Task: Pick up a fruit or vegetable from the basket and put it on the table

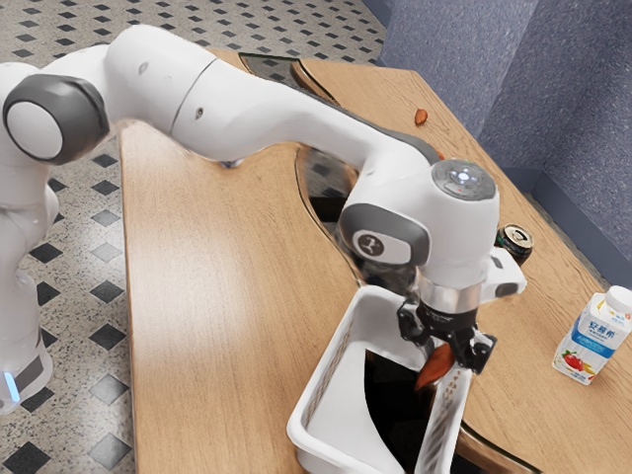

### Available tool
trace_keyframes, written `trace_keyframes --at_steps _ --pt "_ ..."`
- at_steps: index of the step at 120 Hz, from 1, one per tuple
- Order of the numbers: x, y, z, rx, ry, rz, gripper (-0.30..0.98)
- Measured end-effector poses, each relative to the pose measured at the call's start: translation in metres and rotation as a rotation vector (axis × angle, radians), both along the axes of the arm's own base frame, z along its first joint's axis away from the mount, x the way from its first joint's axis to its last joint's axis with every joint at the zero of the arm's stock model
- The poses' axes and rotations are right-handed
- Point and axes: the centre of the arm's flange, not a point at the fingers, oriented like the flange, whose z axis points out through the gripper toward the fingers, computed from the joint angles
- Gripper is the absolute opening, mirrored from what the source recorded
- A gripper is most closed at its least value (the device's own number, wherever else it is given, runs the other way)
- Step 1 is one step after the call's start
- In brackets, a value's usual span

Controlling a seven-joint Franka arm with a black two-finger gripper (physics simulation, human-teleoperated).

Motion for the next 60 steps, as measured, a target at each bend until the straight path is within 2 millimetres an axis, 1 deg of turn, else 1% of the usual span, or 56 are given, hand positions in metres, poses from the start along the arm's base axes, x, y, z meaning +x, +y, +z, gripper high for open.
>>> trace_keyframes --at_steps 5,12,18,24,30,38,41,45,50,54,60 --pt "-0.003 0.008 0.032 0.013 -0.033 0.002 0.15" --pt "-0.013 0.032 0.062 0.040 -0.051 0.024 0.14" --pt "-0.028 0.059 0.078 0.066 -0.044 0.047 0.15" --pt "-0.046 0.088 0.083 0.088 -0.023 0.073 0.15" --pt "-0.066 0.118 0.080 0.105 0.011 0.098 0.15" --pt "-0.085 0.167 0.066 0.114 0.068 0.152 0.14" --pt "-0.093 0.182 0.061 0.114 0.088 0.168 0.14" --pt "-0.104 0.198 0.052 0.112 0.114 0.184 0.15" --pt "-0.113 0.216 0.041 0.106 0.149 0.203 0.15" --pt "-0.119 0.230 0.028 0.098 0.185 0.222 0.15" --pt "-0.126 0.245 0.007 0.085 0.240 0.243 0.15"
